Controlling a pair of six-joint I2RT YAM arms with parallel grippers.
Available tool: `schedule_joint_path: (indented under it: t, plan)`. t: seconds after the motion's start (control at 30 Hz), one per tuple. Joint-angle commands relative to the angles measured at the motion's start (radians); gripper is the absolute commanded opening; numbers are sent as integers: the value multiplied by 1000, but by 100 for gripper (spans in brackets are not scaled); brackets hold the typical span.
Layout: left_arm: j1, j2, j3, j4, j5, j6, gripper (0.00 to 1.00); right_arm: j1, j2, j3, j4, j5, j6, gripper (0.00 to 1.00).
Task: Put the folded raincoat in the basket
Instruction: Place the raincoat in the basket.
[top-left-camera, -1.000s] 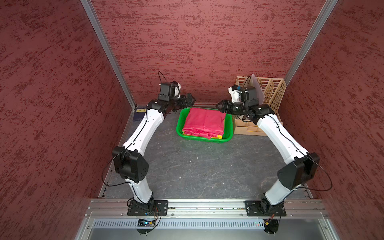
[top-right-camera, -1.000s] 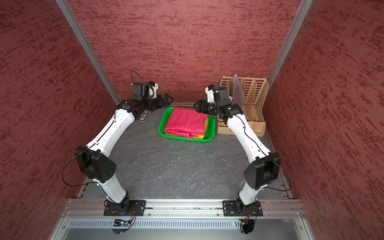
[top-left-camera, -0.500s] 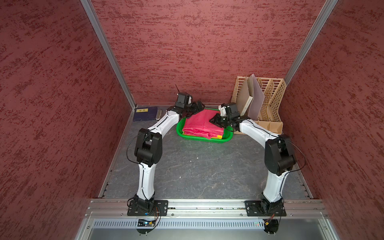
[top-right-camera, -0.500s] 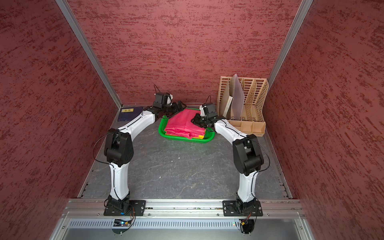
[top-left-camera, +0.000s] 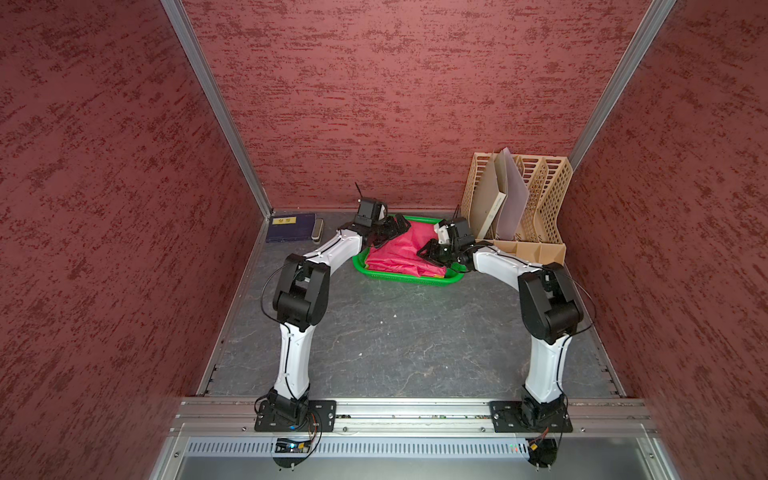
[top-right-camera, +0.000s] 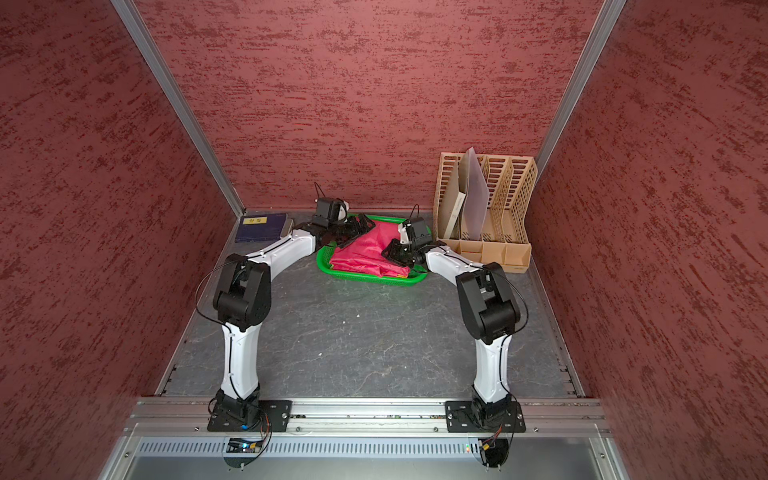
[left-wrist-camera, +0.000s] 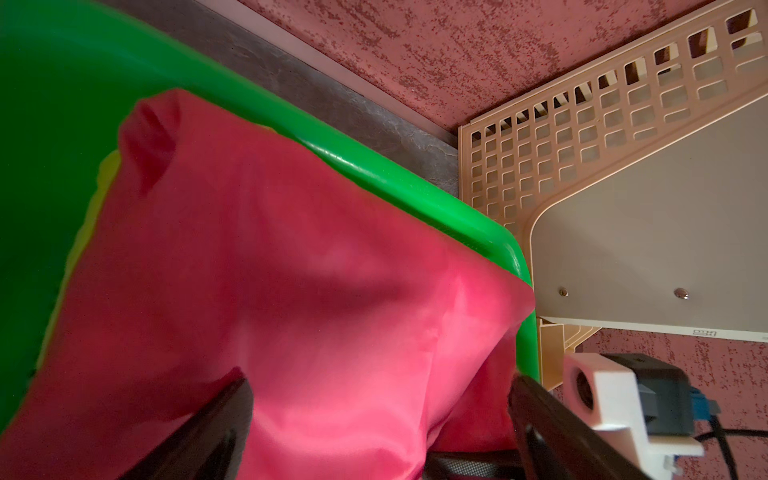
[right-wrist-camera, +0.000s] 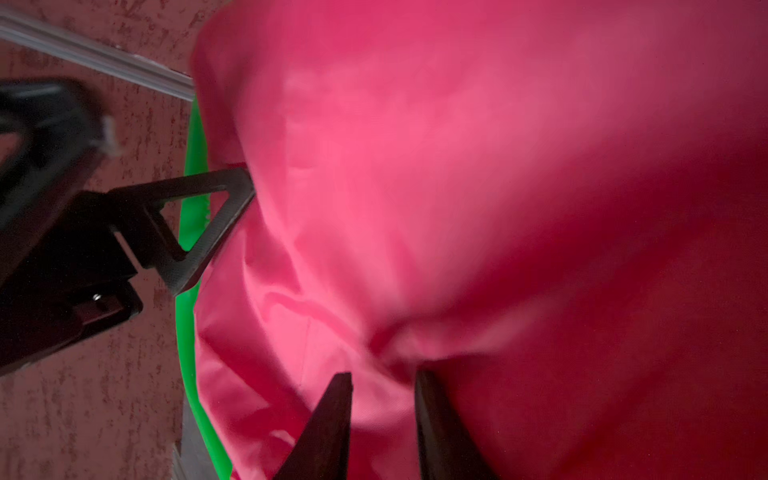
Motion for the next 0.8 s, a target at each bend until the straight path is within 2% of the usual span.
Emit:
schedule_joint_path:
  t: [0.0, 0.17, 0.3, 0.4, 0.53, 0.77]
  plan:
    - [3, -95, 30, -68, -20, 57, 100, 4, -116, 69, -46, 1, -52, 38]
    - [0, -167, 89, -205, -53, 104, 100, 12, -210, 123, -159, -42, -91, 40]
    - [-2, -200, 95, -262, -70, 118, 100, 46, -244, 94, -200, -70, -114, 33]
    - [-5, -235, 55, -256, -89, 118, 100, 79, -248, 57, -214, -66, -136, 29]
    - [6, -290, -18, -236, -125, 109, 100, 118, -227, 9, -200, -65, -140, 18]
    - [27, -367, -118, -211, -138, 97, 100, 147, -183, -33, -185, -35, -150, 16]
